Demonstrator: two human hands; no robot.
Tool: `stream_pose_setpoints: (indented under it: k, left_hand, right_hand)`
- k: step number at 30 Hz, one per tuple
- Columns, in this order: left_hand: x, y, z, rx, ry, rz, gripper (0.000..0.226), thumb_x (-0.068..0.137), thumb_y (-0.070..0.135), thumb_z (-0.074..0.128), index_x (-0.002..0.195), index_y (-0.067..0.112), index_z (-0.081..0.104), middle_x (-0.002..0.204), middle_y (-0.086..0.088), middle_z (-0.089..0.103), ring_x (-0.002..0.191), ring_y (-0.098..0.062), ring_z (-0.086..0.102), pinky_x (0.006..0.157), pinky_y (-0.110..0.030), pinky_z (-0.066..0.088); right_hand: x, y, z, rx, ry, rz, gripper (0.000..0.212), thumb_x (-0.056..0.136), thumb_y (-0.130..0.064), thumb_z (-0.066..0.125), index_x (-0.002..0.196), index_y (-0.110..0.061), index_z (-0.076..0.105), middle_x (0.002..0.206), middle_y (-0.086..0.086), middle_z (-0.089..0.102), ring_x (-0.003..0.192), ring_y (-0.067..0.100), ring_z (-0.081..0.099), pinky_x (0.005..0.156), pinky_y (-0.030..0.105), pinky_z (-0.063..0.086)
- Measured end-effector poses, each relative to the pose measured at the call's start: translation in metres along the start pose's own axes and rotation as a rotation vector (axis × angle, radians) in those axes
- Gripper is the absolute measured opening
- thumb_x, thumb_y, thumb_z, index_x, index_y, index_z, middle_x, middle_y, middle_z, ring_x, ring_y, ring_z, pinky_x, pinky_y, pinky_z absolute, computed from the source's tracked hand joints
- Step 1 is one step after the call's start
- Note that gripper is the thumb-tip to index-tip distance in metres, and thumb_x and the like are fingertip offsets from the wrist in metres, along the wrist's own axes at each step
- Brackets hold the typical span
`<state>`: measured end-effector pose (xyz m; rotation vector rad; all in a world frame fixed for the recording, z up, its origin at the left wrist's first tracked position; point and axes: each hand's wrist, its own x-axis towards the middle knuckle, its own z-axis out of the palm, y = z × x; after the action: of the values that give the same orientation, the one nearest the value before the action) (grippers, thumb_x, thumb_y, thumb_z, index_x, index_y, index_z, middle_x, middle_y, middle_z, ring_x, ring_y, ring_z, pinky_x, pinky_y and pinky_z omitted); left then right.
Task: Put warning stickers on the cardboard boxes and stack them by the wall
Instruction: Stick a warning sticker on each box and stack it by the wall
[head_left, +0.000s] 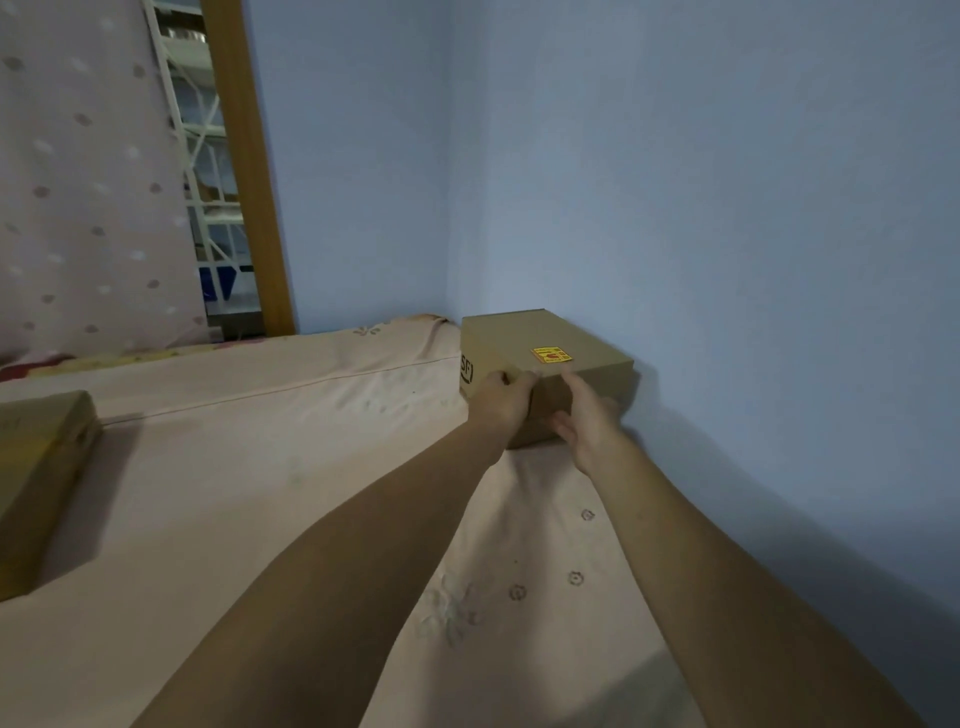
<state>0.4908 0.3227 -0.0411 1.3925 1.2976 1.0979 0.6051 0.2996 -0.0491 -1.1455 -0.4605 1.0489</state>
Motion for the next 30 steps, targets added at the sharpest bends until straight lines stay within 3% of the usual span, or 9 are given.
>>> stream_pose_setpoints:
  k: [4, 11, 15, 18, 22, 27, 30]
  left_hand:
    - [0.012, -0.001, 0.005, -0.026, 0.0, 0.0, 0.056, 0.094, 0.055, 0.054, 0.134, 0.016, 0.056, 0.12, -0.002, 0.057, 0.108, -0.022, 0.052, 0.087, -0.033, 0.04]
    - [0.019, 0.002, 0.015, -0.018, 0.025, 0.014, 0.059, 0.095, 0.055, 0.052, 0.138, 0.014, 0.053, 0.127, -0.005, 0.059, 0.109, -0.024, 0.054, 0.089, -0.035, 0.044]
    - [0.017, 0.002, 0.017, 0.004, 0.054, 0.001, 0.062, 0.094, 0.054, 0.052, 0.137, 0.011, 0.053, 0.128, -0.007, 0.057, 0.114, -0.028, 0.054, 0.101, -0.042, 0.046]
    - [0.015, 0.003, 0.014, 0.007, 0.044, -0.012, 0.064, 0.094, 0.055, 0.051, 0.138, 0.009, 0.053, 0.131, -0.009, 0.058, 0.115, -0.029, 0.055, 0.103, -0.044, 0.046]
    - [0.009, 0.003, 0.008, 0.011, 0.033, -0.046, 0.065, 0.097, 0.055, 0.047, 0.141, 0.008, 0.047, 0.134, -0.01, 0.055, 0.121, -0.031, 0.052, 0.102, -0.042, 0.044]
    - [-0.01, 0.004, -0.011, 0.103, 0.02, -0.039, 0.058, 0.1, 0.05, 0.043, 0.136, 0.006, 0.052, 0.132, -0.01, 0.058, 0.121, -0.032, 0.053, 0.1, -0.04, 0.045]
    - [-0.029, 0.005, -0.033, 0.237, 0.02, 0.019, 0.044, 0.101, 0.04, 0.043, 0.134, 0.013, 0.052, 0.13, -0.006, 0.053, 0.125, -0.03, 0.049, 0.096, -0.034, 0.041]
  right_hand:
    - [0.013, 0.001, -0.001, -0.059, -0.026, 0.001, 0.056, 0.095, -0.031, 0.071, 0.141, -0.01, 0.047, 0.101, 0.003, 0.061, 0.092, 0.021, 0.065, 0.079, 0.034, 0.059]
    - [0.022, 0.005, -0.007, -0.117, -0.09, 0.005, 0.048, 0.099, -0.03, 0.064, 0.142, -0.016, 0.049, 0.118, 0.007, 0.068, 0.103, 0.022, 0.069, 0.084, 0.038, 0.06]
    - [0.021, 0.005, -0.006, -0.163, -0.109, 0.013, 0.049, 0.097, -0.033, 0.065, 0.141, -0.017, 0.051, 0.119, 0.008, 0.068, 0.108, 0.023, 0.068, 0.079, 0.036, 0.06]
    - [0.018, 0.006, -0.006, -0.189, -0.113, 0.009, 0.047, 0.097, -0.032, 0.064, 0.14, -0.017, 0.052, 0.119, 0.006, 0.067, 0.111, 0.023, 0.066, 0.091, 0.042, 0.058]
    - [0.01, 0.012, -0.008, -0.216, -0.161, 0.035, 0.044, 0.096, -0.03, 0.065, 0.136, -0.013, 0.058, 0.109, 0.002, 0.07, 0.101, 0.02, 0.067, 0.079, 0.038, 0.059]
    - [-0.018, 0.014, -0.009, -0.368, -0.192, 0.078, 0.043, 0.099, -0.03, 0.062, 0.139, -0.017, 0.055, 0.128, 0.007, 0.065, 0.116, 0.024, 0.062, 0.081, 0.034, 0.057]
    - [-0.039, 0.013, -0.002, -0.555, -0.236, 0.065, 0.029, 0.1, -0.031, 0.06, 0.126, -0.017, 0.058, 0.125, 0.007, 0.064, 0.113, 0.024, 0.062, 0.081, 0.035, 0.054]
